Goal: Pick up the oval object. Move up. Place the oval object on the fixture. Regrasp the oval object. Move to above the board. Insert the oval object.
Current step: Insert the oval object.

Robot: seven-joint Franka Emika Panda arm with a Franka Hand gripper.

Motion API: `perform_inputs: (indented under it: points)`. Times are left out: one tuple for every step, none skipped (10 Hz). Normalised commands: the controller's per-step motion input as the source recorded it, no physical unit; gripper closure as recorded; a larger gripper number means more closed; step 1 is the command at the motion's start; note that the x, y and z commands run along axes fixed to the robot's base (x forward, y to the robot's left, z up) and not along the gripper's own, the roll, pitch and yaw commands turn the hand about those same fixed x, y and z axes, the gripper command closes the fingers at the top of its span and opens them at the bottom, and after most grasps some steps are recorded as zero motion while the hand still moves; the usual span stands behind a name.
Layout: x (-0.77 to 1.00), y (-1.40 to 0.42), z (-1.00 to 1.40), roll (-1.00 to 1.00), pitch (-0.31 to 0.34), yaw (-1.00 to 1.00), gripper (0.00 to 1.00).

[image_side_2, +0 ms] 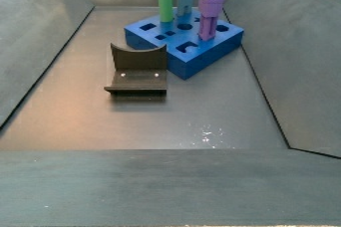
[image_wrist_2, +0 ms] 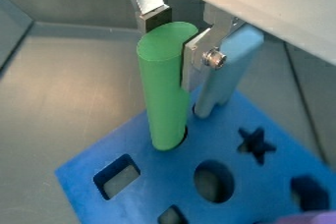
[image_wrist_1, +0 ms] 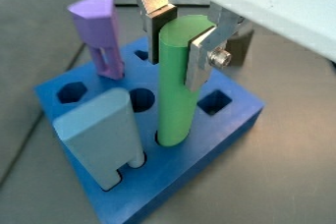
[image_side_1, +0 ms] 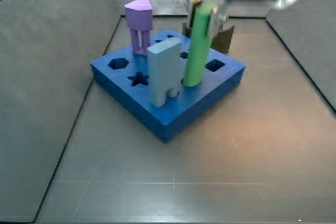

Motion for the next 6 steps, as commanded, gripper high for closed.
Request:
perform_inputs:
  points:
    - [0.3,0.0,-0.54,0.19,0.02,-0.29,1.0]
    - [0.08,-0.05,-0.72,0.23,0.004,-0.28,1.0]
    - [0.01,-0.03,-0.77,0.22,0.023,-0.27,1.0]
    - [0.0,0.0,-0.34,0.09,0.026,-0.2,1.0]
    - [0.0,0.0,0.0,0.01,0.0,0.0,1.0]
    - [0.0,0.0,0.0,0.0,0.0,0.0,1.0]
